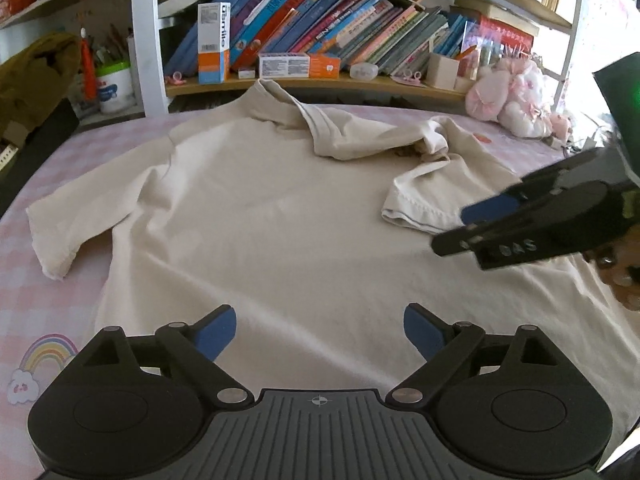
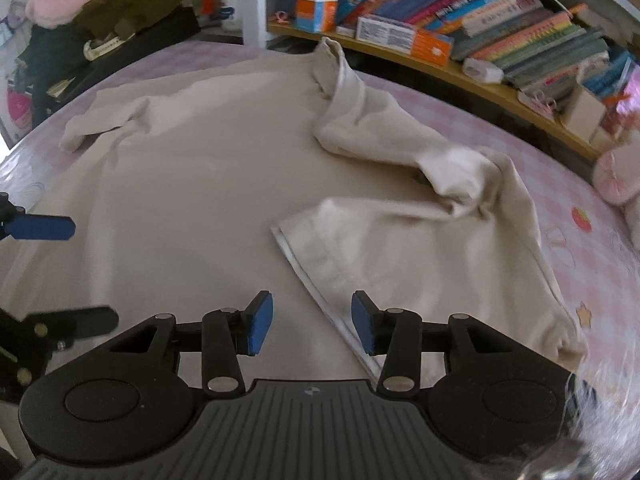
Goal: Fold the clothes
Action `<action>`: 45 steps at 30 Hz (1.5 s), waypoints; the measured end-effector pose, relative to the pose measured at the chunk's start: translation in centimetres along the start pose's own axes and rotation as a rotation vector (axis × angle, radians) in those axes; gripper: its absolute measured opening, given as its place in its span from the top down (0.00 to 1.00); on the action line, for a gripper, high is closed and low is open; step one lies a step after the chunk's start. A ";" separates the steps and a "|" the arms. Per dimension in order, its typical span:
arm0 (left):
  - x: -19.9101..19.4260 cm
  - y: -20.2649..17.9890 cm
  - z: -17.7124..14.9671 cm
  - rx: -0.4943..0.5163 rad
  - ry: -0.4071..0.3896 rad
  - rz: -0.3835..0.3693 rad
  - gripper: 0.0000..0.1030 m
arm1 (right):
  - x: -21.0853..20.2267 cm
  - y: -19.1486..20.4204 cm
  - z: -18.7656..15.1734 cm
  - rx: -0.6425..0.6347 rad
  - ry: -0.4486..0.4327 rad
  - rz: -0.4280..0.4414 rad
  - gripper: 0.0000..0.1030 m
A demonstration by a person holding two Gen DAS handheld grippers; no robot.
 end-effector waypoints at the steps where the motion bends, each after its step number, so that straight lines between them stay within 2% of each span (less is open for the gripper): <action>1: 0.0 0.0 -0.1 0.003 0.003 -0.003 0.10 | 0.3 0.1 0.5 -0.003 -0.004 -0.003 0.60; 6: 0.2 -0.5 -0.3 0.043 0.011 -0.020 0.10 | 1.8 0.4 2.2 0.024 0.001 0.003 0.60; 12: 0.2 -0.9 -0.4 0.068 0.015 -0.014 0.10 | 3.1 -0.7 2.0 0.103 0.017 -0.010 0.62; 13: 0.2 -0.9 -0.3 0.066 0.016 -0.011 0.10 | 3.1 -1.0 2.0 0.116 0.013 -0.017 0.72; 14: 0.3 -0.9 -0.3 0.063 0.018 -0.007 0.10 | 3.1 -1.5 2.0 0.128 0.014 -0.030 0.87; 17: 0.5 -1.0 -0.1 0.050 0.020 0.005 0.10 | 2.4 -3.3 1.9 0.182 0.000 -0.054 0.91; 21: 0.6 -1.7 0.3 0.040 0.014 0.020 0.10 | 0.1 -6.9 1.9 0.223 -0.054 -0.085 0.91; 26: 0.8 -3.0 0.9 0.040 0.006 0.037 0.10 | -2.5 -13.7 0.5 0.251 -0.080 -0.145 0.91; 31: 1.2 -5.0 1.4 0.059 0.004 0.051 0.10 | -4.4 -22.0 -2.4 0.313 -0.090 -0.316 0.91; 35: 1.7 -6.6 1.5 0.077 0.014 0.063 0.10 | -4.9 -27.8 -5.5 0.414 -0.075 -0.411 0.92; 40: 2.7 -7.7 1.6 0.051 0.048 0.076 0.10 | -2.6 -31.4 -9.1 0.487 -0.018 -0.426 0.92; 45: 3.1 -7.8 2.0 0.001 0.058 0.105 0.10 | -0.8 -33.5 -10.1 0.483 -0.004 -0.433 0.92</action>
Point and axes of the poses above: each gripper's, at about its wrist camera, not at the fingertips, and x roughly the way its jaws point, y to its left, z to its top, the point moved 7 cm from there along x, roughly the way its jaws point, and after that the axes turned 4 degrees about -x, right-handed, at the moved point
